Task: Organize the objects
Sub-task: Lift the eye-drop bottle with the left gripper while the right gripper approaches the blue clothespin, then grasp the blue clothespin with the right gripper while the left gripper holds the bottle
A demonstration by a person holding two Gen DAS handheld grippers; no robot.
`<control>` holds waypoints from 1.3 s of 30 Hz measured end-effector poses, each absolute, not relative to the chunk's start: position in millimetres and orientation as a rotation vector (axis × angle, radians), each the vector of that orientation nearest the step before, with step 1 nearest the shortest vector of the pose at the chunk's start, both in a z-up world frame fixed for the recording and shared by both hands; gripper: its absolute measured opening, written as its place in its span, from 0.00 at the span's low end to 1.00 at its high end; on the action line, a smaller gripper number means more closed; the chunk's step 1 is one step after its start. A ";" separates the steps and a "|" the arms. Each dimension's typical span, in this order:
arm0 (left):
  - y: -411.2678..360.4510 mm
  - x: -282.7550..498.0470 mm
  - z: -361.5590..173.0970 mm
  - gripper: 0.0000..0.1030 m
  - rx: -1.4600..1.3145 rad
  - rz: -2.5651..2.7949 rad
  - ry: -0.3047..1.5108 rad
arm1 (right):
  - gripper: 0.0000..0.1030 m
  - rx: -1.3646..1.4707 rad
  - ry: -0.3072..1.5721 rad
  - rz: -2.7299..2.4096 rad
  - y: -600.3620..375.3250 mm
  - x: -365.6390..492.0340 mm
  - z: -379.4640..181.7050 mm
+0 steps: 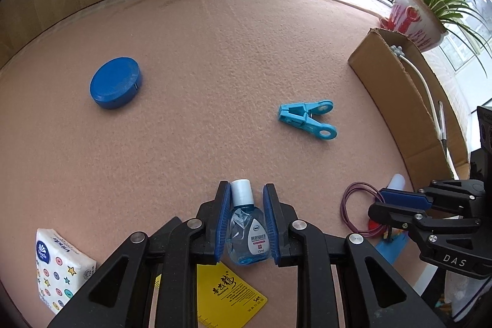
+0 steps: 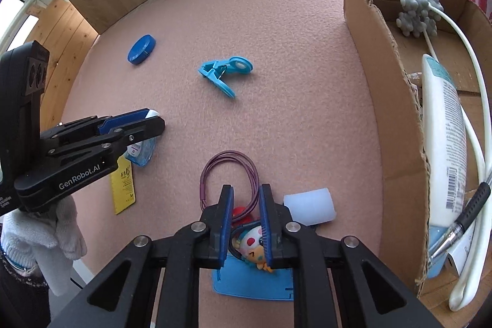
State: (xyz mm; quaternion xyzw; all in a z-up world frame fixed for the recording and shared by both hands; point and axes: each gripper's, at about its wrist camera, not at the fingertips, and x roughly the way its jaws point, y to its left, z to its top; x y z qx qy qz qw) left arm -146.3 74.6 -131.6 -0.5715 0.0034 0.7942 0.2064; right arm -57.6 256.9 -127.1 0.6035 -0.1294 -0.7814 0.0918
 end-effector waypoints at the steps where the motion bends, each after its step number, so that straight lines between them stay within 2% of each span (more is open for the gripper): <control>1: 72.0 -146.5 -130.7 0.32 -1.597 2.214 -0.014 | 0.15 1.791 -0.371 -2.330 257.5 -55.6 -125.9; 3: 66.9 -145.3 -127.2 0.47 -1.593 2.246 -0.026 | 0.18 1.781 -0.367 -2.364 260.6 -53.2 -120.6; 6: 62.5 -136.9 -122.4 0.48 -1.575 2.266 -0.032 | 0.24 1.718 -0.401 -2.388 264.7 -53.7 -107.5; 8: 60.9 -130.7 -122.1 0.48 -1.579 2.268 -0.025 | 0.39 1.673 -0.397 -2.419 265.4 -57.2 -97.1; 10: 61.2 -125.1 -122.5 0.48 -1.581 2.267 -0.014 | 0.41 1.615 -0.387 -2.450 265.7 -61.9 -88.3; 16: 70.4 -116.9 -125.9 0.47 -1.579 2.269 -0.014 | 0.41 1.576 -0.347 -2.467 259.6 -98.4 -82.7; 20: 74.7 -114.5 -131.9 0.41 -1.599 2.273 -0.014 | 0.41 1.575 -0.281 -2.466 247.3 -129.0 -86.8; 25: 70.4 -110.4 -132.5 0.38 -1.601 2.291 -0.053 | 0.41 1.620 -0.210 -2.433 231.8 -156.1 -105.7; 27: 68.3 -109.4 -132.9 0.34 -1.602 2.299 -0.066 | 0.41 1.646 -0.191 -2.414 229.0 -161.0 -113.2; 34: 67.5 -108.2 -132.4 0.33 -1.596 2.320 -0.091 | 0.41 1.684 -0.170 -2.362 227.7 -161.0 -124.0; 39: 64.1 -102.8 -131.8 0.33 -1.595 2.330 -0.130 | 0.40 1.688 -0.075 -2.361 221.3 -153.7 -123.9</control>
